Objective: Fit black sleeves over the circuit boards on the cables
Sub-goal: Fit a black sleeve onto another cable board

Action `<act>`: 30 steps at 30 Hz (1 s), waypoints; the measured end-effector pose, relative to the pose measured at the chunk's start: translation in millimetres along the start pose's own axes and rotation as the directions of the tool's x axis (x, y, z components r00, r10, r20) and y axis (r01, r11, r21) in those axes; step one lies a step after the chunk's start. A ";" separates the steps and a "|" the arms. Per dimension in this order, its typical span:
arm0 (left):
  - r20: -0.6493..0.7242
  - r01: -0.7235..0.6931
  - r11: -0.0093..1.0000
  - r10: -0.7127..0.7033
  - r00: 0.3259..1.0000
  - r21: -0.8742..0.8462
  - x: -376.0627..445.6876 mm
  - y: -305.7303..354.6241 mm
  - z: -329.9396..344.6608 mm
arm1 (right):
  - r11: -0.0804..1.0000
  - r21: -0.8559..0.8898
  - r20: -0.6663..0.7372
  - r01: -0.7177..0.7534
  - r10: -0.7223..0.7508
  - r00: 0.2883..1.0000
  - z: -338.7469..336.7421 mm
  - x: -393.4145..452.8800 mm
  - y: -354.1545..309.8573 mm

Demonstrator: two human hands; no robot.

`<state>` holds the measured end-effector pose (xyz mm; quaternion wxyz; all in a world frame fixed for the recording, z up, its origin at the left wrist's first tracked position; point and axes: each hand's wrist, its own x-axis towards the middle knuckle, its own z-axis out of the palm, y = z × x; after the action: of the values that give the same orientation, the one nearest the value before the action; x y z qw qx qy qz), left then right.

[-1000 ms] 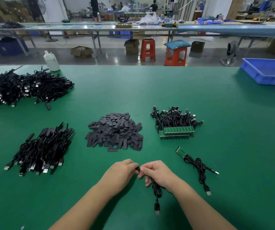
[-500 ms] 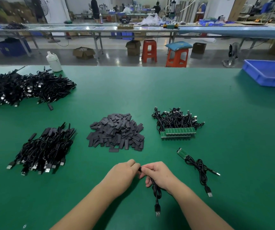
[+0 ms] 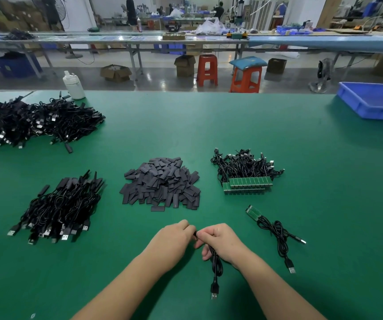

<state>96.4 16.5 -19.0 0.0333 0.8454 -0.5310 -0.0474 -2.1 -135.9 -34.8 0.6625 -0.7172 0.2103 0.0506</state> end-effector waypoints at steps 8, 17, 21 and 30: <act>-0.156 0.197 0.622 -0.466 0.871 -0.758 -1.4 16.9 -2.3 | 0.961 0.271 -0.111 0.046 -0.016 0.994 0.3 -2.7 -5.7; 0.142 0.229 0.245 -0.327 0.934 -0.942 -5.6 41.0 -1.3 | 0.513 0.840 -0.226 0.176 0.035 0.974 5.5 3.6 -25.8; 0.094 0.218 0.311 -0.370 0.924 -0.925 -2.5 40.2 1.7 | 0.488 0.861 -0.196 0.145 0.054 0.979 9.1 1.5 -30.6; 0.081 0.282 0.389 -0.459 0.885 -0.877 -2.3 33.0 -1.9 | 0.847 0.499 -0.282 0.185 -0.043 0.958 4.8 -4.0 -29.7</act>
<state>66.1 4.2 -13.5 0.4905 0.8068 -0.2243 -0.2413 6.3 -129.4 -6.4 0.7999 -0.5228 0.2578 -0.1427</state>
